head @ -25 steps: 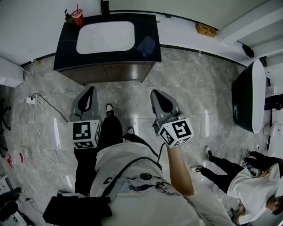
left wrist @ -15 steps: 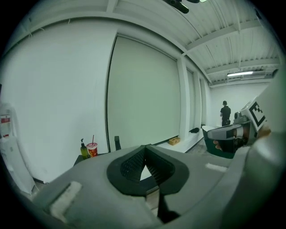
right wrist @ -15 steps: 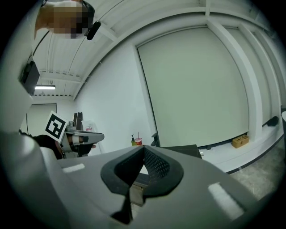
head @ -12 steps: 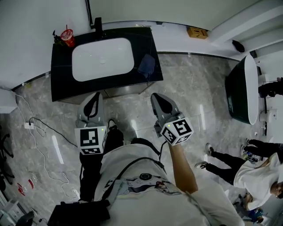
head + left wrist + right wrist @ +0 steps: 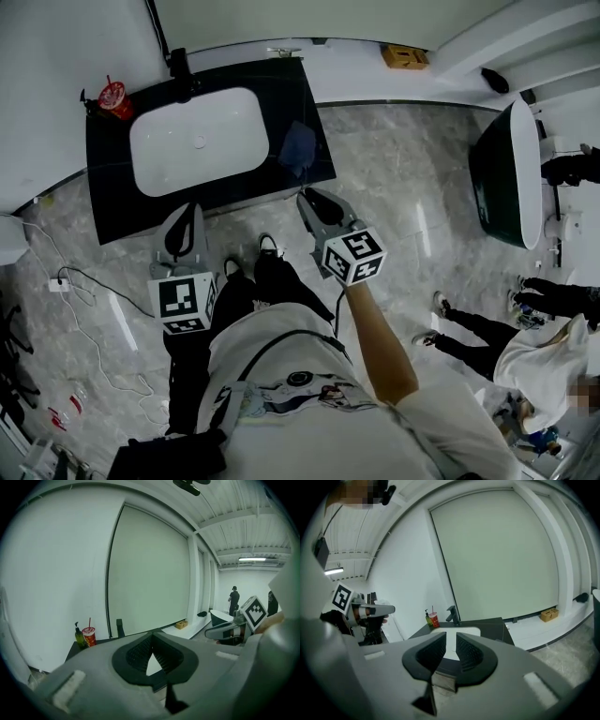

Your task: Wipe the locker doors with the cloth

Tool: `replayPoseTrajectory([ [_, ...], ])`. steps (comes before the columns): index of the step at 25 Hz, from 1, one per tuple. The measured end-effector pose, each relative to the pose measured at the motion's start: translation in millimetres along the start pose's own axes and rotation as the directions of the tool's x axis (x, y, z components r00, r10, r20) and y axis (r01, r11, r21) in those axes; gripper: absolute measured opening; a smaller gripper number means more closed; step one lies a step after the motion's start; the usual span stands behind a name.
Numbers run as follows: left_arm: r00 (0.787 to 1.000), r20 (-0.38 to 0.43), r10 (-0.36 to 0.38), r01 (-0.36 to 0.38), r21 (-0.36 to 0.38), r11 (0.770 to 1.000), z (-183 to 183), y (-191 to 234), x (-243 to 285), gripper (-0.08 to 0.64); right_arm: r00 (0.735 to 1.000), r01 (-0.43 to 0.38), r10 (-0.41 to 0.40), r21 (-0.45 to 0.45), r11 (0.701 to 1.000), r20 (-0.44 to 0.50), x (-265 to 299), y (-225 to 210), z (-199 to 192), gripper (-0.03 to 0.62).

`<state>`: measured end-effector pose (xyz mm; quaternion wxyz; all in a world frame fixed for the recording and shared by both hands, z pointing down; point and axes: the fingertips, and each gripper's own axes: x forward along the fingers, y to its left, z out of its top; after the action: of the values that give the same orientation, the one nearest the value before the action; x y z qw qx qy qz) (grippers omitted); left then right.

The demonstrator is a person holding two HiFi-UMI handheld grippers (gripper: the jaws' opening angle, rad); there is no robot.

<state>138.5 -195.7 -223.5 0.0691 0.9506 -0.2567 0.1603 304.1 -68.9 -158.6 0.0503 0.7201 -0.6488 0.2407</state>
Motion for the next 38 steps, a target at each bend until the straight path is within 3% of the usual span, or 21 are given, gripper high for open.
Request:
replayPoseTrajectory([
  [7, 0.996, -0.051, 0.068, -0.069, -0.002, 0.998, -13.6, -3.5, 36.2, 0.0, 0.983, 0.06, -0.055, 0.024, 0.998, -0.177, 72.2, -93.6, -48.7, 0.091],
  [11, 0.989, -0.125, 0.077, -0.076, 0.01, 0.997, -39.8, -6.8, 68.9, 0.0, 0.957, 0.082, -0.078, 0.001, 0.997, -0.278, 111.0, -133.5, -72.7, 0.106],
  [17, 0.966, -0.247, 0.073, -0.083, -0.028, 0.996, -84.0, -6.2, 110.0, 0.0, 0.906, 0.092, -0.105, -0.053, 0.994, -0.411, 155.0, -168.0, -109.8, 0.126],
  [26, 0.946, -0.321, 0.045, -0.061, -0.039, 0.997, -103.8, -11.3, 139.6, 0.0, 0.844, 0.082, -0.105, -0.066, 0.994, -0.526, 191.8, -182.4, -145.1, 0.183],
  [29, 0.944, -0.328, 0.041, -0.053, -0.027, 0.998, -102.3, -13.5, 141.5, 0.0, 0.818, 0.099, -0.111, -0.053, 0.994, -0.564, 198.6, -183.9, -153.9, 0.167],
  [32, 0.942, -0.334, 0.045, -0.053, -0.017, 0.998, -99.4, -15.4, 141.1, 0.0, 0.809, 0.11, -0.131, -0.072, 0.991, -0.573, 200.7, -188.6, -157.9, 0.099],
  [38, 0.944, -0.325, 0.046, -0.047, 0.006, 0.999, -91.9, -31.2, 137.3, 0.0, 0.815, 0.06, -0.113, -0.111, 0.992, -0.568, 192.9, -184.9, -151.1, 0.069],
])
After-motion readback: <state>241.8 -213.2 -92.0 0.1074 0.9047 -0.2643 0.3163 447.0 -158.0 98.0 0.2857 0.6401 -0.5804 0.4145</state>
